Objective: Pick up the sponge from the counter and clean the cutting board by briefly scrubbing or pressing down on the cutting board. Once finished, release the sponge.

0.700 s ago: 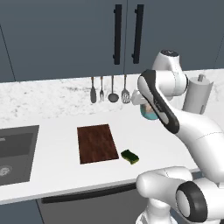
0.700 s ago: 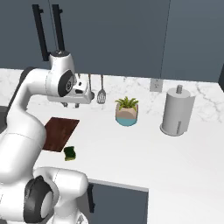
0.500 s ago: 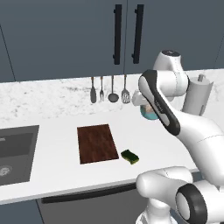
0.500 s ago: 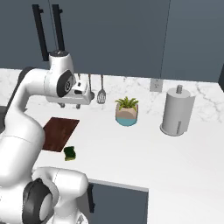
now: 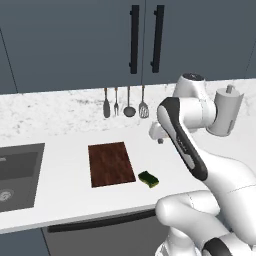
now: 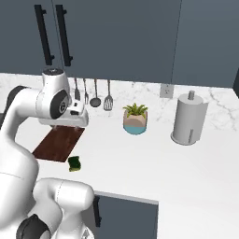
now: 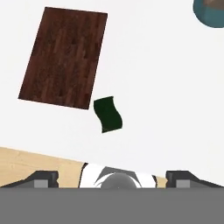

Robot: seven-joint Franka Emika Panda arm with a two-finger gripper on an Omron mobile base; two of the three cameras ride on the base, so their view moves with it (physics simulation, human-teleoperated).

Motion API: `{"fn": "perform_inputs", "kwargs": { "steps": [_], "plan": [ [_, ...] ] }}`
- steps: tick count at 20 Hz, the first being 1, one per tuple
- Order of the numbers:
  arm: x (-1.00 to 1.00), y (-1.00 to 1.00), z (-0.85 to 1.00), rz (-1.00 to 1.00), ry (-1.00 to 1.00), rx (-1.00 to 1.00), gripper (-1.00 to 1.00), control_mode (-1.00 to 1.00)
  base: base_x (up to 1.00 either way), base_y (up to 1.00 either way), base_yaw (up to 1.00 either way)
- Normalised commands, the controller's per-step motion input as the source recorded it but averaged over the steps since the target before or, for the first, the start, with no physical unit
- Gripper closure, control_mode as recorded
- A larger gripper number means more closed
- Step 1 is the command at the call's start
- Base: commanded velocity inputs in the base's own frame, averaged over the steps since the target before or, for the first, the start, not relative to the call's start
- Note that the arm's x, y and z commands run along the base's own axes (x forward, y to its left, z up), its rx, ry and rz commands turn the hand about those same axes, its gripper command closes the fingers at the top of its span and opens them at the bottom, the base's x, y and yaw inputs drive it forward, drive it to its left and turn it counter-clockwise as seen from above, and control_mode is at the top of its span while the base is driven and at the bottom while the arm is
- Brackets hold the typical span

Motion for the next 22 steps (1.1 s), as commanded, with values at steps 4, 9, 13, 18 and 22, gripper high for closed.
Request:
{"fn": "perform_inputs", "kwargs": {
  "steps": [4,9,13,18,22],
  "plan": [
    [0.0,0.38,-0.69,0.15,0.1,0.0,-1.0,-1.0,0.0,0.0,0.0],
    [0.24,0.1,-0.64,0.19,0.22,-0.05,-1.0,-1.0,0.0,0.0,0.0],
    [0.34,0.12,-0.68,0.16,0.17,-0.1,-1.0,-1.0,0.0,0.0,0.0],
    [0.27,0.18,-0.6,0.09,0.01,-0.06,-1.0,-1.0,0.0,0.0,0.0],
    [0.24,0.04,-0.54,0.08,0.0,0.0,-1.0,-1.0,0.0,0.0,0.0]
  ]
}}
